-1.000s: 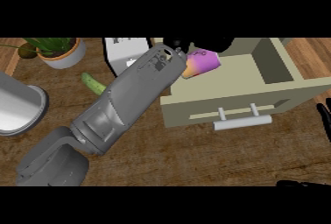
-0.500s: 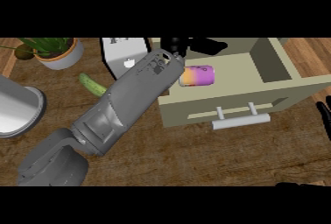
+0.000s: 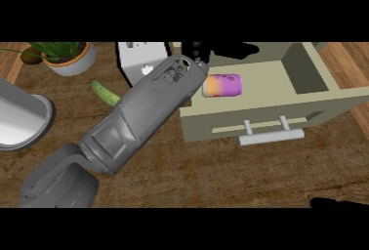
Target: Pick up the can, place it into the drawer and close the drawer
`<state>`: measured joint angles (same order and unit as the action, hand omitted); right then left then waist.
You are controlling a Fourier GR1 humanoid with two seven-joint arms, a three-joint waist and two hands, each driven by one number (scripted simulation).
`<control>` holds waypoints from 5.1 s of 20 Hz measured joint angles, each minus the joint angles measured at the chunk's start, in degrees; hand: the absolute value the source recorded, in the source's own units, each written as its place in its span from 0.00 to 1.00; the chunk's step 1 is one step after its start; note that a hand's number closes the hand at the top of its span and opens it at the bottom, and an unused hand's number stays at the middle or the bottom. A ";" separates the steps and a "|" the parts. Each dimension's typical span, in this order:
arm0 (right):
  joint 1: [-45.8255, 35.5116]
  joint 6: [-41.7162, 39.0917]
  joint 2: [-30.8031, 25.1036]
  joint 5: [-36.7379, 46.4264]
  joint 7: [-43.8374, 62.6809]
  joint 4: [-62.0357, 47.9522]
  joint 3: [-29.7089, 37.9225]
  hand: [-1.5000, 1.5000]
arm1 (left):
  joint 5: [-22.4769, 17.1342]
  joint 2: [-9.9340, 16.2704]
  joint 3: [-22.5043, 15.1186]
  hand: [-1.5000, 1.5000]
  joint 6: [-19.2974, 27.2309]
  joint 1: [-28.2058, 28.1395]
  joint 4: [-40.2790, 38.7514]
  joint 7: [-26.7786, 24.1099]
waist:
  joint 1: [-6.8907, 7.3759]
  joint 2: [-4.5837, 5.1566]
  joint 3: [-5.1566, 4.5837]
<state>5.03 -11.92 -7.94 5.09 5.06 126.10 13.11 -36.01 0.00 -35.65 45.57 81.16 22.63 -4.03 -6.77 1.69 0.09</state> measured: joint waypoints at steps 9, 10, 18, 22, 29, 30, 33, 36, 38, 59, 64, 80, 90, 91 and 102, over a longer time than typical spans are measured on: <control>-2.40 0.64 -3.51 13.54 -3.66 0.16 -4.64 0.00 | -3.94 0.00 1.56 0.00 0.63 0.94 1.05 -3.16 | 1.62 -0.24 -0.02; -2.54 0.98 -3.85 15.73 -4.03 -0.03 -5.41 0.00 | -4.12 0.00 1.61 0.00 1.03 1.35 1.19 -3.25 | 1.97 -0.35 -0.03; -6.78 3.76 -6.94 34.11 -4.52 -6.54 -12.68 0.00 | -4.52 0.00 1.01 0.00 2.22 2.36 1.87 -2.45 | 4.69 -0.95 -0.07; -8.07 7.56 -6.59 43.10 -5.55 -13.51 -16.78 0.00 | -4.08 0.40 1.48 0.00 1.81 2.38 2.90 -1.32 | 6.08 -1.26 -0.07; -11.36 16.84 -3.54 53.11 -6.76 -27.70 -19.30 0.00 | -1.70 3.06 1.33 0.00 2.36 0.42 7.72 2.63 | 7.64 -1.72 -0.06; -12.56 17.94 -3.06 53.59 -6.81 -29.93 -18.90 0.00 | -1.31 4.28 1.21 0.00 1.84 -0.34 8.76 3.02 | 7.87 -1.76 -0.06; -15.28 21.72 -1.97 54.90 -7.76 -36.09 -17.79 0.00 | 0.04 7.38 0.40 0.00 1.34 -2.57 12.64 5.47 | 8.26 -2.02 -0.22; -18.70 24.91 -1.60 56.34 -8.53 -41.90 -16.38 0.00 | 1.11 10.19 -0.27 0.00 1.56 -4.32 17.37 8.60 | 8.70 -2.40 -0.55; -20.52 27.30 -1.34 57.25 -9.24 -45.55 -15.62 0.00 | 1.63 12.43 -0.40 0.00 1.40 -5.75 20.53 10.18 | 8.91 -2.60 -0.76; -43.90 50.44 -1.00 64.51 -11.09 -82.32 -6.39 0.00 | 5.25 26.04 -0.58 0.00 -0.02 -17.72 41.61 20.24 | 9.86 -2.59 -0.79; -46.60 56.36 -0.36 65.32 -10.00 -87.25 -5.05 0.00 | 6.19 27.14 -0.70 0.00 0.17 -20.85 45.03 20.81 | 9.83 -2.61 -0.64; -64.44 53.75 -4.19 64.39 -10.73 -108.06 -0.09 0.00 | 8.39 30.29 0.17 0.00 -0.95 -31.24 54.44 18.74 | 11.70 -0.41 -0.06; -67.02 51.10 -3.50 56.92 -20.80 -109.67 6.09 0.00 | 9.04 30.57 1.23 0.00 -1.76 -34.61 55.82 17.44 | 10.49 0.06 0.24; -67.08 50.66 -3.39 55.90 -22.06 -109.60 6.96 0.00 | 9.26 30.59 1.07 0.00 -1.67 -35.15 56.19 17.23 | 10.42 0.07 0.26; -70.79 40.50 0.48 39.65 -31.53 -107.91 19.51 0.00 | 9.73 32.06 2.98 0.00 -2.47 -39.65 57.77 15.69 | 9.60 -0.31 0.28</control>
<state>-65.75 28.57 -7.47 44.74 -26.47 18.18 32.62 -26.28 32.06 -32.67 43.10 41.51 80.40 11.66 2.83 1.38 0.37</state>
